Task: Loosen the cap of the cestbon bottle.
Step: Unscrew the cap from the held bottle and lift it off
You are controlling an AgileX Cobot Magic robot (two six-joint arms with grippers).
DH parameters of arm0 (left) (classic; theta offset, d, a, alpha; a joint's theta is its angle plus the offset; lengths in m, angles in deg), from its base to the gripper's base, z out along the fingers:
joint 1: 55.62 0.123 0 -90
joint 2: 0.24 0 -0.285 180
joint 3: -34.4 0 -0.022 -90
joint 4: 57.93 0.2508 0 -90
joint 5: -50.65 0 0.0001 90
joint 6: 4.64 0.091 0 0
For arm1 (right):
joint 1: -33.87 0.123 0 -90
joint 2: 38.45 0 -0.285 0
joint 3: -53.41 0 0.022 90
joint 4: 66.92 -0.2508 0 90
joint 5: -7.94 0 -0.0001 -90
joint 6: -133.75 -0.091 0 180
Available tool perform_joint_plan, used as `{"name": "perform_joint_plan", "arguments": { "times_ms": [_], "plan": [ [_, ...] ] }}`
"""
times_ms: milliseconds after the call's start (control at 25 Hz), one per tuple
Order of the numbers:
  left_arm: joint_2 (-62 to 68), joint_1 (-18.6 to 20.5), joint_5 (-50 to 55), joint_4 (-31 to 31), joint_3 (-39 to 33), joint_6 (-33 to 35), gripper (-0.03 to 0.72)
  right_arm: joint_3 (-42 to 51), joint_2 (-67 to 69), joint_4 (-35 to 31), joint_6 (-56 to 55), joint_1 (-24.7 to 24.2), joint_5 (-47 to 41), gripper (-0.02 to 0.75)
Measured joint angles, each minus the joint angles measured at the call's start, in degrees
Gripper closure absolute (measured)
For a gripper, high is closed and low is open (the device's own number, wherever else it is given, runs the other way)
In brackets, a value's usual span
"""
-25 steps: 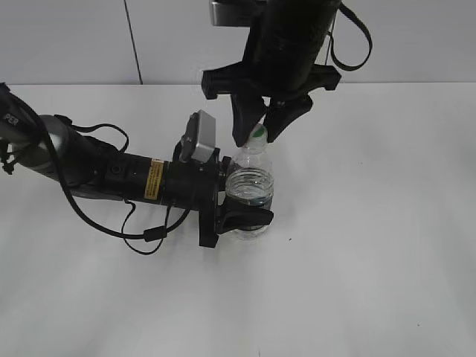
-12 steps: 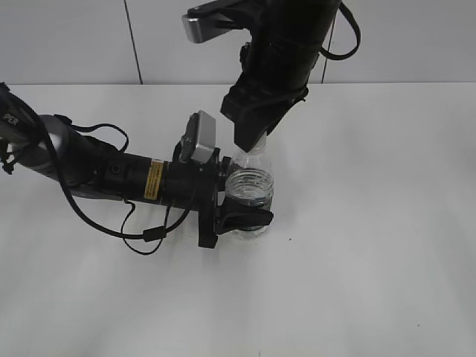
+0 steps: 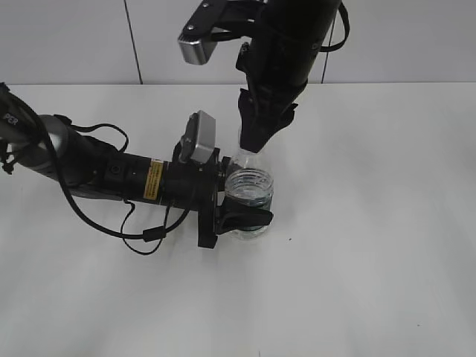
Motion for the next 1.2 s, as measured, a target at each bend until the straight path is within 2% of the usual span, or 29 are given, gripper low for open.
{"name": "perform_joint_plan", "arguments": {
  "times_ms": [240, 440, 720, 1200],
  "plan": [
    [0.0, 0.0, -0.18, 0.13, 0.0, 0.0, 0.288, 0.0, -0.17, 0.0, 11.9, 0.0, -0.05, 0.437],
    [0.0, 0.05, -0.48, 0.59, 0.0, -0.05, 0.288, 0.0, -0.17, -0.18, 17.68, 0.0, -0.15, 0.436],
    [0.0, 0.05, -0.48, 0.69, 0.0, -0.05, 0.288, 0.0, -0.17, -0.29, 22.21, 0.0, -0.22, 0.436],
    [0.0, 0.05, -0.78, 1.1, 0.0, -0.16, 0.288, 0.0, -0.19, -0.38, 22.83, 0.0, -0.4, 0.436]
  ]
}}
